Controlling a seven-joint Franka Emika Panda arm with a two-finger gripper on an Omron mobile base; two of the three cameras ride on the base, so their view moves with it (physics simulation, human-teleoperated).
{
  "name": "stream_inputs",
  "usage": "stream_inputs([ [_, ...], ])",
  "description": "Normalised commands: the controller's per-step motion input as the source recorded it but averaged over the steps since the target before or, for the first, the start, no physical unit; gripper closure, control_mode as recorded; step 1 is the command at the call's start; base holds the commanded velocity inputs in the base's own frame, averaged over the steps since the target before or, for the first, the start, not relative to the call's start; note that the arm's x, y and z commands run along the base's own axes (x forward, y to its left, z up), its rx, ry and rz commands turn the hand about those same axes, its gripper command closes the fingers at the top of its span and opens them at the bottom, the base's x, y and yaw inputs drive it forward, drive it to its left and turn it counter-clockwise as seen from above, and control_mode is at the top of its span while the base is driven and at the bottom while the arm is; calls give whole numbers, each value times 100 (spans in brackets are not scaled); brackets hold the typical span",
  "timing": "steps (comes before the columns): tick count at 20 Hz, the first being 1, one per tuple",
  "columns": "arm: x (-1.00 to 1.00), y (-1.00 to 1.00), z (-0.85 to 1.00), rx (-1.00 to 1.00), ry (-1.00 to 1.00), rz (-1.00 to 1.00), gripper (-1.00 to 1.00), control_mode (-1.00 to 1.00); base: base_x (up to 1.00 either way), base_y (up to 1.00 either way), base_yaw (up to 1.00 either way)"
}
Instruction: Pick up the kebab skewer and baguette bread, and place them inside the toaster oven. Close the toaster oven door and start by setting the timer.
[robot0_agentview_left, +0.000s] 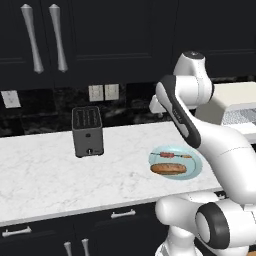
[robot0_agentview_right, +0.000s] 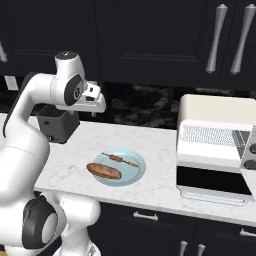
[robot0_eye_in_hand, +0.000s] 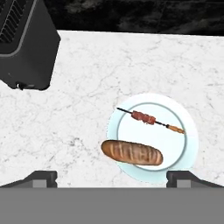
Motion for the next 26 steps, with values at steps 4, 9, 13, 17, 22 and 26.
stream_inputs([
  [4,0,0,0,0,0,0,-100,100,0,-48,0],
  [9,0,0,0,0,0,0,-100,100,0,-61,0],
  [13,0,0,0,0,0,0,-100,100,0,-65,0],
  [17,0,0,0,0,0,0,-100,100,0,-51,0],
  [22,0,0,0,0,0,0,-100,100,0,-40,0],
  [26,0,0,0,0,0,0,-100,100,0,0,0],
])
